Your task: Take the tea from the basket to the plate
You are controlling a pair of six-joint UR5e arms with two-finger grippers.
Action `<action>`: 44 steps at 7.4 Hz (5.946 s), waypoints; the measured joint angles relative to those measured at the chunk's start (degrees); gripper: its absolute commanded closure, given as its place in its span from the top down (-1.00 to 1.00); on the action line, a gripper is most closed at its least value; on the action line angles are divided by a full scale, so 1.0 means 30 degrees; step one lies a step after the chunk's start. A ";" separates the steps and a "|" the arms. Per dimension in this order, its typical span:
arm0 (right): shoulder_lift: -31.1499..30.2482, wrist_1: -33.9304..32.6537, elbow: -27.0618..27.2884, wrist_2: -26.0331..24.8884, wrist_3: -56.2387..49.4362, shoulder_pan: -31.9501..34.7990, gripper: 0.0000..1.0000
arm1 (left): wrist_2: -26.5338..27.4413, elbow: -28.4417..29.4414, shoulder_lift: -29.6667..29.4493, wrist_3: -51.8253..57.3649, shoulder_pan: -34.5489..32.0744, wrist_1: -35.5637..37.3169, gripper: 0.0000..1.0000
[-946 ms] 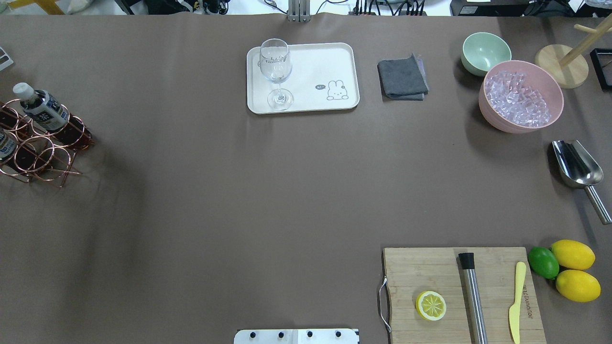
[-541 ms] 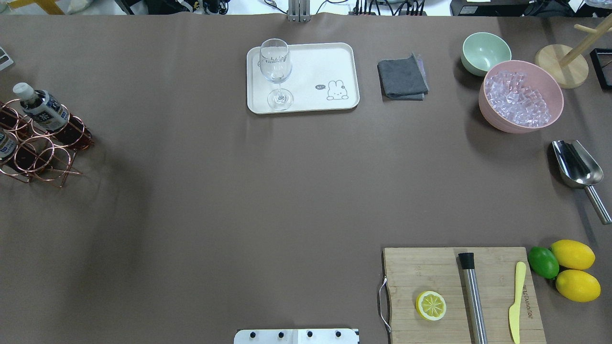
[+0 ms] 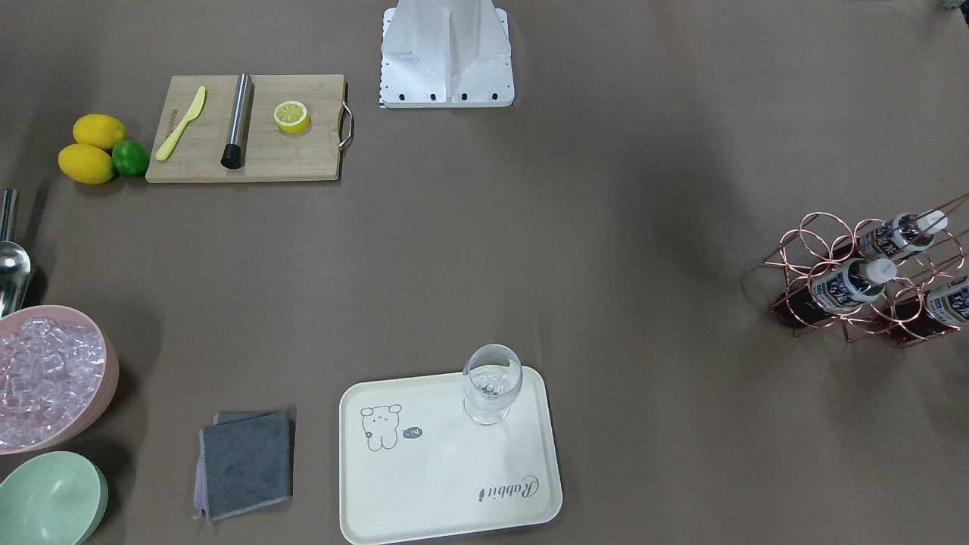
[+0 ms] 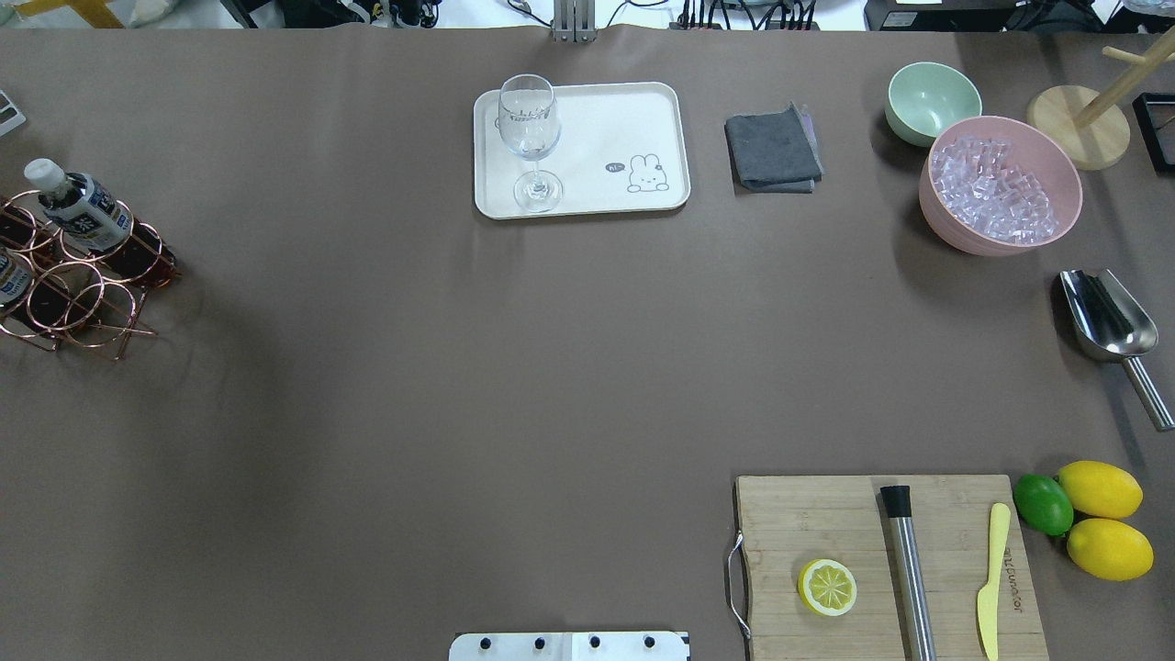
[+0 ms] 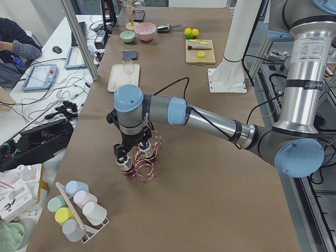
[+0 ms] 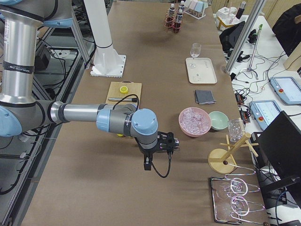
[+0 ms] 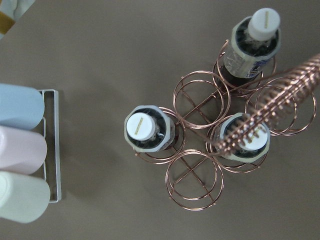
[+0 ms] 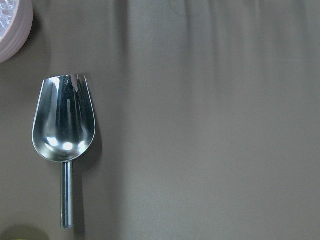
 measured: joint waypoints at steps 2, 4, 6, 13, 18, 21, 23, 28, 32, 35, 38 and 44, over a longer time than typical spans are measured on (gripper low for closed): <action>-0.0011 -0.0007 0.0003 -0.0004 0.0011 0.0003 1.00 | 0.0069 0.0205 -0.1462 0.3695 0.0645 0.1462 0.97; -0.0004 -0.0011 0.0020 -0.0004 0.0005 0.0025 1.00 | -0.0084 0.0298 -0.2308 0.7151 0.0902 0.2113 0.97; 0.0001 -0.0011 0.0021 0.0005 0.0001 0.0051 1.00 | -0.0950 -0.0003 -0.2811 0.8671 0.0954 0.3628 0.97; -0.0013 -0.0006 0.0021 0.0031 0.0000 0.0300 1.00 | -0.2708 -0.0536 -0.3380 1.0061 0.2234 0.4291 0.93; 0.0002 -0.0010 0.0000 0.0024 0.0001 0.0352 1.00 | -0.2022 -0.1143 -0.2608 1.0112 0.3559 0.3733 0.92; 0.0001 0.0011 0.0006 0.0024 0.0001 0.0353 1.00 | -0.1851 -0.1613 -0.1697 1.0122 0.3697 0.3564 0.91; 0.0001 0.0005 0.0009 0.0025 0.0000 0.0352 1.00 | -0.1714 -0.1851 -0.1304 1.0127 0.3710 0.3409 0.91; 0.0002 -0.0011 -0.0007 0.0025 0.0000 0.0353 1.00 | -0.0087 -0.1740 -0.1163 1.0799 0.3573 0.3360 0.94; 0.0014 0.0010 0.0020 0.0025 0.0001 0.0353 1.00 | -0.0061 -0.1535 -0.1225 1.0274 0.3526 0.3313 -0.50; 0.0029 0.0001 0.0016 0.0015 0.0001 0.0352 1.00 | 0.0250 -0.1506 -0.1452 1.0439 0.3256 0.3015 -1.00; 0.0031 -0.0001 0.0019 0.0024 0.0000 0.0352 1.00 | 0.1059 -0.1487 -0.1745 1.0434 0.3042 0.2612 -1.00; 0.0002 -0.0009 0.0130 0.0024 0.0000 0.0378 1.00 | 0.0574 -0.1416 -0.3267 0.8821 0.2397 0.3673 -1.00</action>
